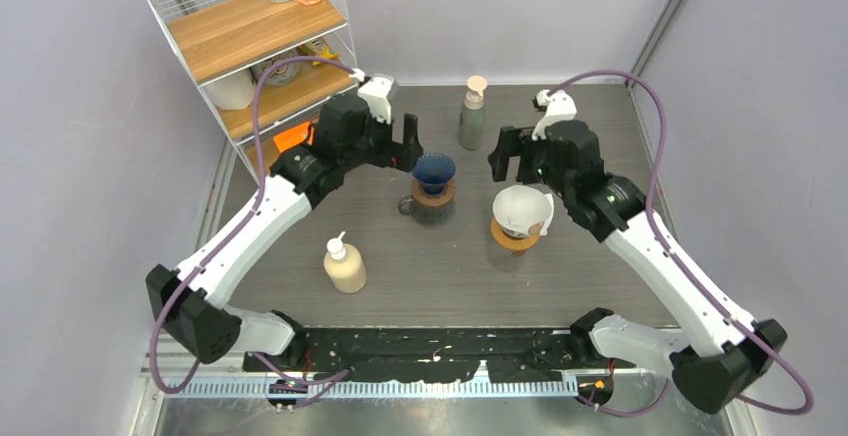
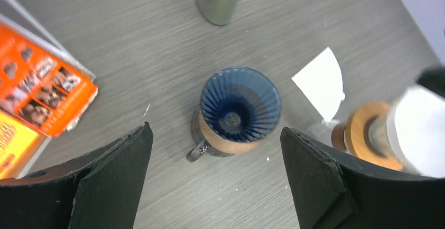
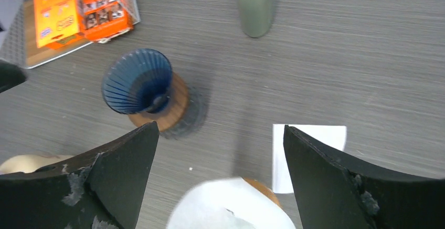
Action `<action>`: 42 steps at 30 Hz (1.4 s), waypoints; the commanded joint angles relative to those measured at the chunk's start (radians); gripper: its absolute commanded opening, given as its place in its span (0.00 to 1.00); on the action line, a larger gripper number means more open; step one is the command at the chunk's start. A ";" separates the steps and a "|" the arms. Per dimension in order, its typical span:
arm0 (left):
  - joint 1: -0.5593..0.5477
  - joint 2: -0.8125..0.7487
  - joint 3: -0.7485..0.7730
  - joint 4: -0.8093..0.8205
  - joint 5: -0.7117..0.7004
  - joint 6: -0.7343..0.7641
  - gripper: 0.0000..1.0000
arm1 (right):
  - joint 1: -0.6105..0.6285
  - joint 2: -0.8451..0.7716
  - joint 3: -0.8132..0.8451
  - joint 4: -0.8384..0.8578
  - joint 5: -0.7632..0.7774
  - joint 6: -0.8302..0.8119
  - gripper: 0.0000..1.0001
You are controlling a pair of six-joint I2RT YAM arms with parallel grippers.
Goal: Place the coffee filter in the dripper
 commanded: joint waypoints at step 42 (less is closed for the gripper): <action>0.127 0.360 0.096 -0.044 0.274 -0.271 0.44 | 0.070 0.633 0.275 0.075 -0.283 0.272 0.44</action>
